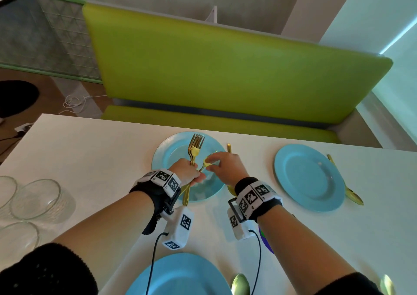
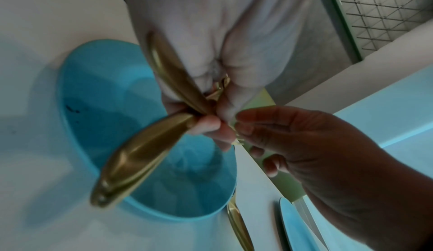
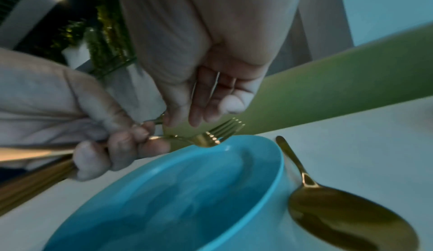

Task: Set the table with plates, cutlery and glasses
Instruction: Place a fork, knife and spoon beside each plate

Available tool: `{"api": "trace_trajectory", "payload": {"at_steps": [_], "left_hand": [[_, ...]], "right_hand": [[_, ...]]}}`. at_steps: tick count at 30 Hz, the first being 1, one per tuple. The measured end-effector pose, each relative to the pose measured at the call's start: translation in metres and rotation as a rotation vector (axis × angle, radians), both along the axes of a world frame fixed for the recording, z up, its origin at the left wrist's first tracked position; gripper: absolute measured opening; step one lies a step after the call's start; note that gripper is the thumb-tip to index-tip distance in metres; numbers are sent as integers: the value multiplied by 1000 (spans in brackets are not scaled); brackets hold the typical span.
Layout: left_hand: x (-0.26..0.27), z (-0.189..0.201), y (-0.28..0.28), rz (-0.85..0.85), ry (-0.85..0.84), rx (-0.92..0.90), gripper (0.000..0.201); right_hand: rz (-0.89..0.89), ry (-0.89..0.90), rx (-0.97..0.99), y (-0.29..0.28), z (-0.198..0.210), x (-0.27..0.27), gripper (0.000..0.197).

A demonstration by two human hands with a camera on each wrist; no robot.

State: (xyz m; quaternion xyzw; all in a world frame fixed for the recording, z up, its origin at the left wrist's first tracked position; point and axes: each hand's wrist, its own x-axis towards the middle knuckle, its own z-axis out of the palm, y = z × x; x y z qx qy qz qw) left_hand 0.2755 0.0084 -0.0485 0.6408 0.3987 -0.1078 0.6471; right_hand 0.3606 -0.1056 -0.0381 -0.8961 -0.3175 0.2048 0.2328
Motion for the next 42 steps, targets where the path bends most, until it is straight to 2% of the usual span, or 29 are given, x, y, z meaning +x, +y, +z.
{"api": "trace_trajectory", "payload": {"at_steps": [3,7,12,15,17,20,23,26,28,31,34,37,42], "left_hand": [[1,6,-6,-68,-28,-18,25],[1,12,-10,-128,-51,-44,25],[3,18,-16,-163,-63,-64,8],[6,20,-18,-142,-76,-116,14],[8,20,-18,-64,-77,-146,20],[12,18,-13,63,-80,-159,20],[14,17,-7,169,-108,-143,14],[15,13,-2,202,-132,-102,8],[14,12,1,204,-139,-93,9],[14,11,3,191,-138,-83,17],[15,9,4,186,-130,-59,26],[17,6,4,196,-125,-41,27],[17,0,3,198,-119,-37,26]], "right_hand": [[153,-91,-152,1,0,-3,25],[226,-120,-223,-5,8,-2,25],[237,-86,-235,-16,13,2,21],[205,-84,-209,-20,14,3,18],[190,-99,-177,-25,15,5,16],[95,-146,-102,-34,18,12,14],[-124,-152,-51,-49,22,30,12],[-375,-29,-64,-69,18,47,11],[-475,33,-133,-81,9,57,14],[-472,61,-405,-91,-2,63,26],[-434,48,-620,-93,-7,64,28],[-444,66,-677,-94,-16,69,30],[-543,82,-618,-92,-28,72,30]]}}
